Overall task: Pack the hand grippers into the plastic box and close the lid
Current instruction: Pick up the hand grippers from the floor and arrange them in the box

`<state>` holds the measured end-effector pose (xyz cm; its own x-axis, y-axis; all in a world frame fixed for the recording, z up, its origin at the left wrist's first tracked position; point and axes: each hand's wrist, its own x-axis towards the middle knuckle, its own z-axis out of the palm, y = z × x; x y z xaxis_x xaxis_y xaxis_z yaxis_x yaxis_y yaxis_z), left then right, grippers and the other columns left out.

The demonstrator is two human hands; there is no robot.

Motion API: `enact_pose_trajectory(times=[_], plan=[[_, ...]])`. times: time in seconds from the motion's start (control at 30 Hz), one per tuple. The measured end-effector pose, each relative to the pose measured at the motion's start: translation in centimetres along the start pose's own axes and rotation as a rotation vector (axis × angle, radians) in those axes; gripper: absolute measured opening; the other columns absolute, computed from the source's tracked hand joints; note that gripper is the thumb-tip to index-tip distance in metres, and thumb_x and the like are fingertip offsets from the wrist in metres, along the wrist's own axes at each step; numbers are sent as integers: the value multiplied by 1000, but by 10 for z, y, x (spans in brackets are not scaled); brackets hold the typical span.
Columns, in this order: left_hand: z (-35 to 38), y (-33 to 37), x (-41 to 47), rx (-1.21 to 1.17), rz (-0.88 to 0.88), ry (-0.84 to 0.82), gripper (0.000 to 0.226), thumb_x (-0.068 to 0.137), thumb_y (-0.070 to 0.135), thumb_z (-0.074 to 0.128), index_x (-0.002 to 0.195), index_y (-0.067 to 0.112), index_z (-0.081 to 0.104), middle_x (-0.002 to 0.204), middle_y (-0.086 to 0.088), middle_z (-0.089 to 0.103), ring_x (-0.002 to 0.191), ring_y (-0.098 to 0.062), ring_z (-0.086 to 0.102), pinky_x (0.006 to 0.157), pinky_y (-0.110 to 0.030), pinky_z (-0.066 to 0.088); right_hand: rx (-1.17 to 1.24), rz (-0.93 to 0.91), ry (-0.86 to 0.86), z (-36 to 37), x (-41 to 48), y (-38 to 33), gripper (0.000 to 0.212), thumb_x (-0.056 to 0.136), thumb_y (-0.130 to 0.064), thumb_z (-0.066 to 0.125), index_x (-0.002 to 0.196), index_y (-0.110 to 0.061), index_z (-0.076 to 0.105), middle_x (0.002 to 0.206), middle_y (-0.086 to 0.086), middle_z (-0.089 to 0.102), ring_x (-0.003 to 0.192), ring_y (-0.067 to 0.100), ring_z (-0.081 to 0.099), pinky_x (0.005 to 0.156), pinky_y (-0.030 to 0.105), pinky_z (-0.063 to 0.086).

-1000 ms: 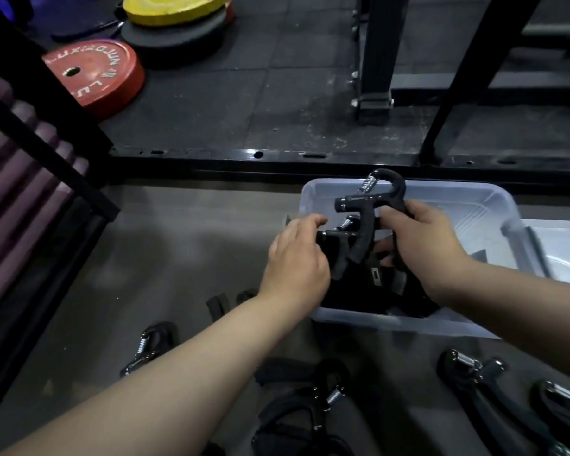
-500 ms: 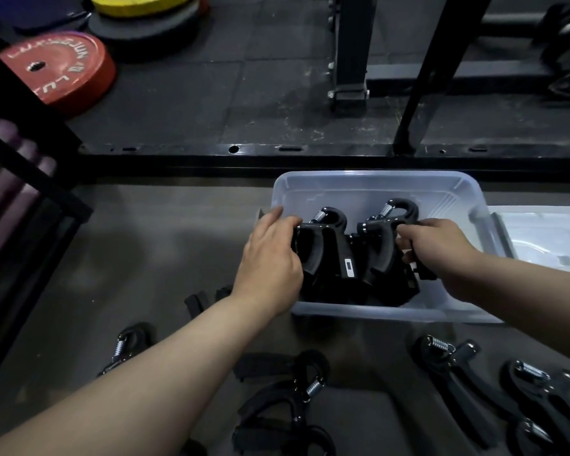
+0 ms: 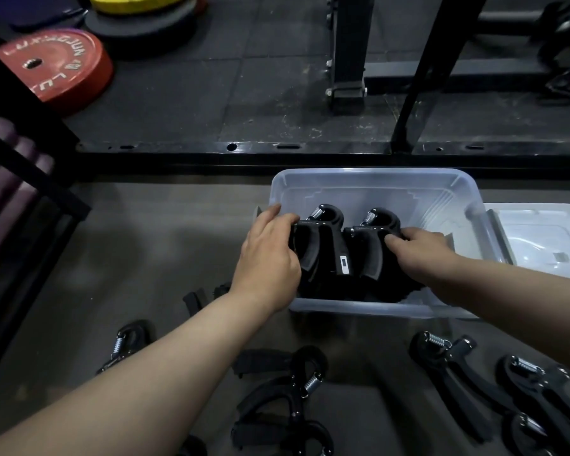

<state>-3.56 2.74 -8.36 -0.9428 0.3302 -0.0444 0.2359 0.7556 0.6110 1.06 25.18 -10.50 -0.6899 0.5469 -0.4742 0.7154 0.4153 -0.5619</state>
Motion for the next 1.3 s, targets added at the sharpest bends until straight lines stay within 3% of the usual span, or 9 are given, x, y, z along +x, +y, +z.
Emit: enact_pose_trajectory(times=[0.1, 0.2, 0.37, 0.57, 0.77, 1.13, 1.23, 1.3], plan=[[0, 0, 0, 5, 2, 7, 53, 89, 4, 37, 137, 26, 45, 159, 6, 20, 146, -6, 8, 117, -32, 16, 102, -24, -73, 0, 0, -2, 31, 95, -36, 48, 109, -15, 65, 105, 17, 65, 88, 35, 65, 65, 34, 52], [0, 0, 0, 0, 8, 7, 53, 89, 4, 37, 138, 24, 45, 159, 4, 22, 145, -4, 8, 117, -33, 17, 119, -46, -97, 2, 1, -3, 28, 97, -33, 47, 105, -13, 65, 99, 15, 68, 88, 33, 66, 80, 45, 57], [0, 1, 1, -2, 20, 14, 52, 89, 2, 37, 136, 23, 47, 157, 5, 25, 145, -3, 7, 117, -34, 18, 11, -97, -106, 5, 1, -5, 32, 100, -31, 43, 120, -11, 58, 116, 16, 62, 105, 34, 60, 93, 45, 51], [0, -1, 0, 1, 28, 20, 52, 88, 2, 37, 134, 24, 48, 157, 5, 26, 144, -1, 7, 116, -30, 16, -43, -96, -83, 5, 3, -6, 30, 99, -24, 41, 119, -8, 57, 114, 19, 60, 101, 33, 57, 83, 35, 47], [1, -1, 0, -9, 27, 21, 53, 88, 2, 37, 135, 24, 48, 157, 4, 25, 145, -2, 7, 116, -29, 15, -46, -103, -92, 5, 7, -4, 28, 98, -22, 41, 117, -9, 57, 105, 16, 61, 94, 32, 59, 78, 34, 49], [2, -3, 2, -13, 32, 28, 54, 87, 0, 37, 134, 23, 48, 158, 2, 25, 145, -3, 7, 117, -28, 16, -41, -65, -110, 6, 10, -5, 35, 97, -29, 41, 120, -6, 53, 115, 22, 60, 101, 38, 60, 83, 41, 51], [3, -4, 2, -6, 42, 31, 53, 87, 1, 38, 134, 22, 49, 157, 1, 26, 146, -3, 7, 117, -29, 17, -171, -124, 28, 7, 6, -7, 45, 94, -33, 44, 130, -5, 44, 136, 22, 45, 122, 39, 47, 103, 44, 41], [4, -5, 3, -2, 42, 30, 51, 87, 2, 39, 133, 23, 50, 157, 2, 27, 146, -2, 7, 118, -30, 19, -309, -384, 159, 9, -4, -13, 53, 93, -32, 49, 140, -8, 40, 147, 17, 33, 134, 36, 33, 113, 42, 28]])
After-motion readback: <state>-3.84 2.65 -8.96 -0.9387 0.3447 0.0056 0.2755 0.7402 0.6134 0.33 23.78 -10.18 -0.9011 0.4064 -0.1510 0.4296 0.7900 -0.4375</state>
